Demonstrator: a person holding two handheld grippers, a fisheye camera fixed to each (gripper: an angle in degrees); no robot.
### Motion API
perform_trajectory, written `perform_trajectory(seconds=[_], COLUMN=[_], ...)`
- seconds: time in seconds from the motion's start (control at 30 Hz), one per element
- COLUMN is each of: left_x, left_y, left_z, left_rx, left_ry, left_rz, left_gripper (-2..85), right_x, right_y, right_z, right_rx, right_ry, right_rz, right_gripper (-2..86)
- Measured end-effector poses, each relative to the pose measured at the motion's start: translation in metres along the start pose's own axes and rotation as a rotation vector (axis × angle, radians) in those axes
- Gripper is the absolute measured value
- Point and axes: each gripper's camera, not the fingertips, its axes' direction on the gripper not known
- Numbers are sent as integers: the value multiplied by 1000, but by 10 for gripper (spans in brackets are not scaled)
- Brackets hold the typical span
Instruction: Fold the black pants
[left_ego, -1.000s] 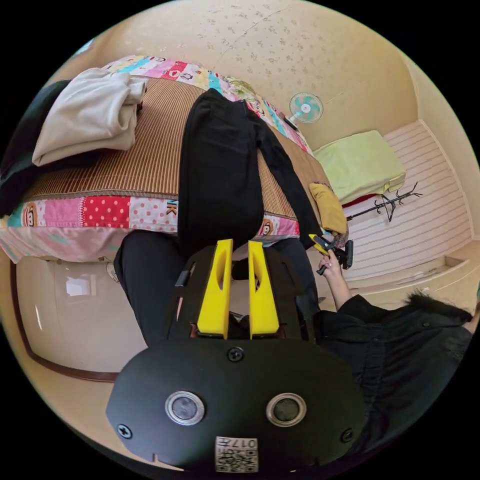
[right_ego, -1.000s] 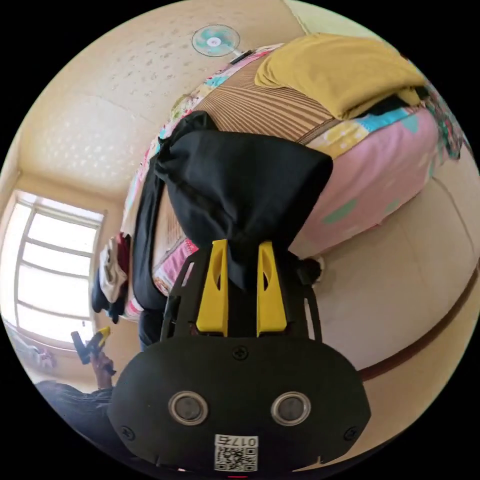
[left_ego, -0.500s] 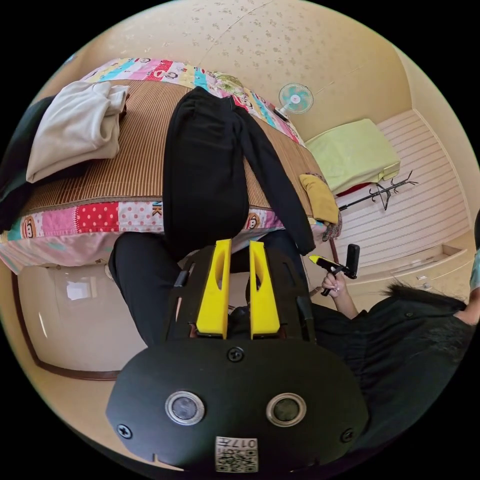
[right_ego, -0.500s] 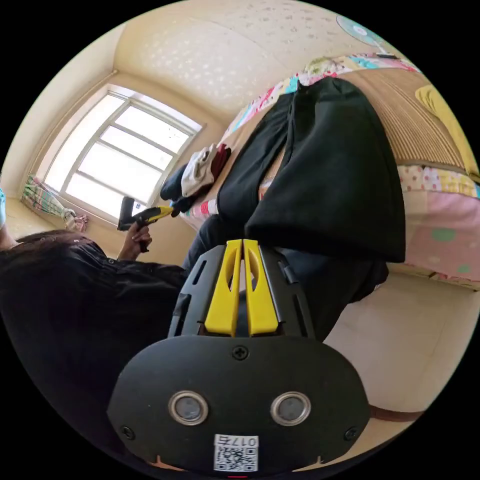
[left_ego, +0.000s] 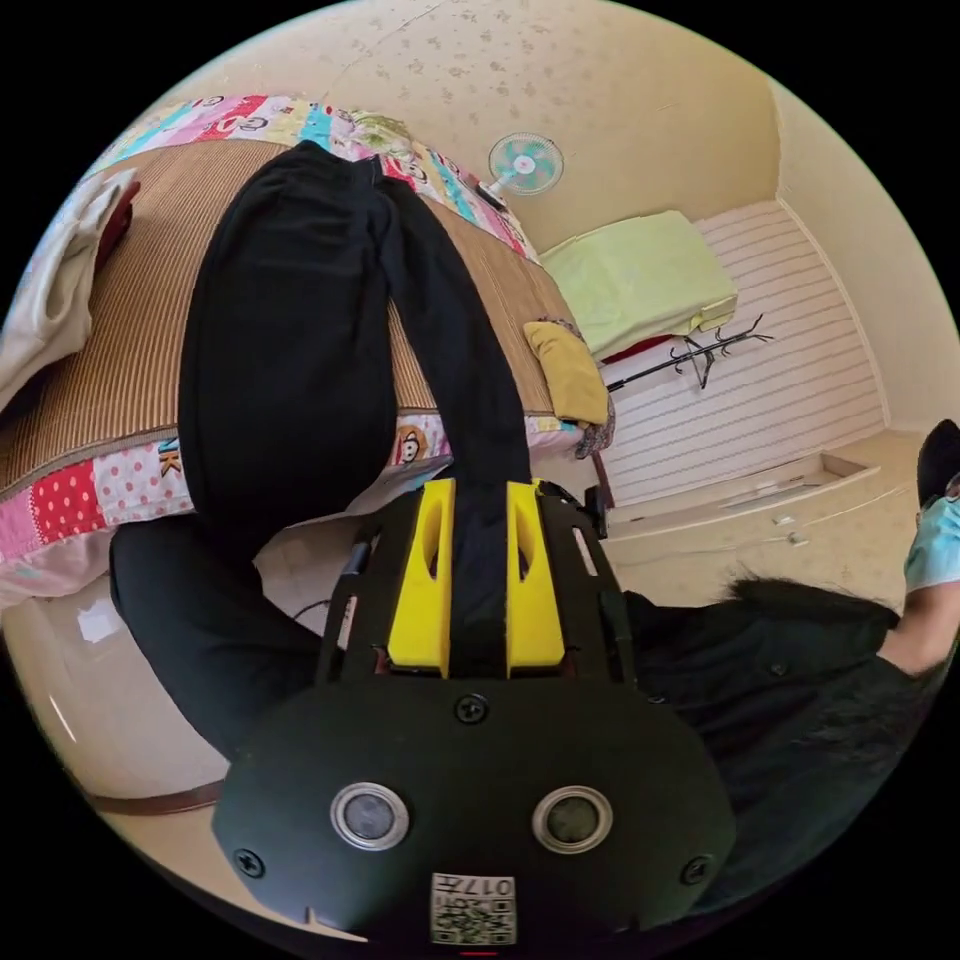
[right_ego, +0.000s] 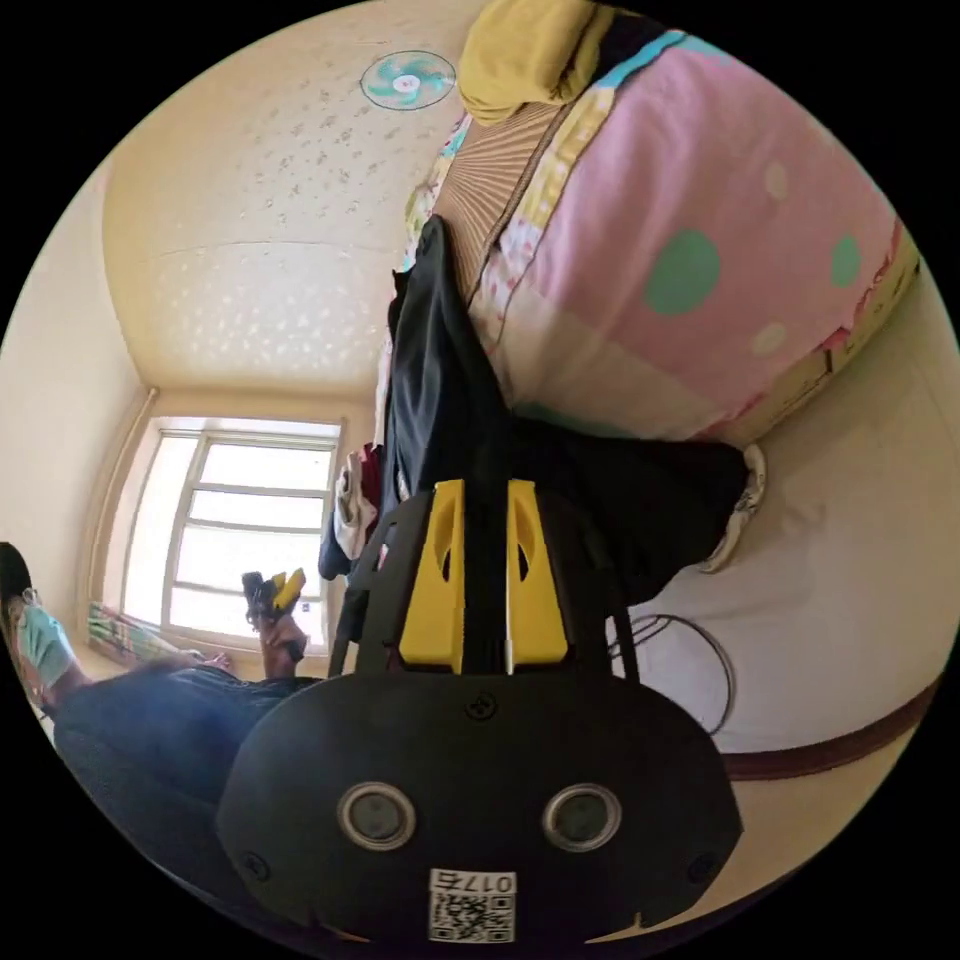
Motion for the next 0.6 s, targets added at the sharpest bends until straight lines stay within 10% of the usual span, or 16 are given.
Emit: perform_trajectory(seconds=[0.17,0.4,0.6], left_x=[51,55,-14], left_y=[-50,-128,-130], left_z=[12,72,128], left_rx=[-38,-165,-277], left_ry=[99,61,115], left_rz=[116,150,-23], left_gripper=[115,161,18], right_x=[-98,-220,-207], right_y=[29,36,39], right_z=[-10,129,190], right_rx=[215,-217,-626], right_ry=[-125,-57,-42], right_rz=[-222,-575,-663], right_gripper=[37,40,53])
